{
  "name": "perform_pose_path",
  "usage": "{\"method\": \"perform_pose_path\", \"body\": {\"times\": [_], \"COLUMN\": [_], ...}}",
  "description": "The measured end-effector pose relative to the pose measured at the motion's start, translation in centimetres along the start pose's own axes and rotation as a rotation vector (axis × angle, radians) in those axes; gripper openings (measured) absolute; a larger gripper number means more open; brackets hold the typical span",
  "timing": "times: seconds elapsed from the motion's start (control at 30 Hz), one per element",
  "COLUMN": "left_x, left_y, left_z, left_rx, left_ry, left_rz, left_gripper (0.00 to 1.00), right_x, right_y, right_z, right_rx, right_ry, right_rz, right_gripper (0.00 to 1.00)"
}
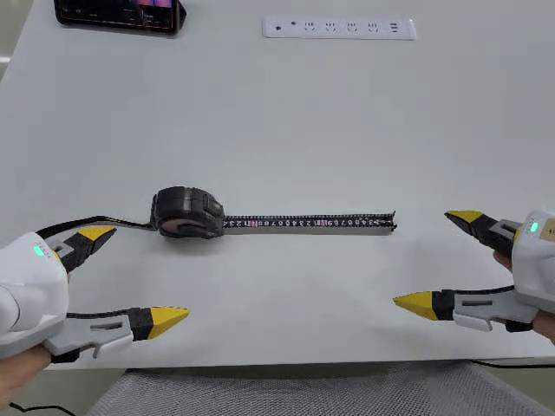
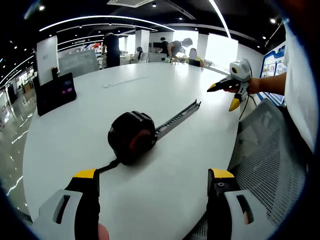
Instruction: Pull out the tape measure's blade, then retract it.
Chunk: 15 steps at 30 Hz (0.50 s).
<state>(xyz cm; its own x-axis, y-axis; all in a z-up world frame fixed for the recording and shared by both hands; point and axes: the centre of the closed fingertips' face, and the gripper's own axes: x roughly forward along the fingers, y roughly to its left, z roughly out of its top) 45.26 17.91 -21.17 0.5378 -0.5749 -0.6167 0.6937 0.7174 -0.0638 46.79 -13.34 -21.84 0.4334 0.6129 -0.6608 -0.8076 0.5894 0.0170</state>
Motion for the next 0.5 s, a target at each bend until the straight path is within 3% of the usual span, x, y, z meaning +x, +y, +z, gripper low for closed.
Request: {"method": "perform_pose_path", "body": {"times": [0.5], "left_x": [-0.6], "left_y": [-0.4], "left_z": [-1.6], "left_rx": [-0.039], "left_ry": [0.007], "left_rz": [0.000], "left_gripper": [0.88], "right_x": [-0.6], "right_y": [0.8], "right_z": [-2.0], "right_rx": [0.037], "right_ry": [0.009], "right_rz": [-0.010], "right_gripper": [0.93]}}
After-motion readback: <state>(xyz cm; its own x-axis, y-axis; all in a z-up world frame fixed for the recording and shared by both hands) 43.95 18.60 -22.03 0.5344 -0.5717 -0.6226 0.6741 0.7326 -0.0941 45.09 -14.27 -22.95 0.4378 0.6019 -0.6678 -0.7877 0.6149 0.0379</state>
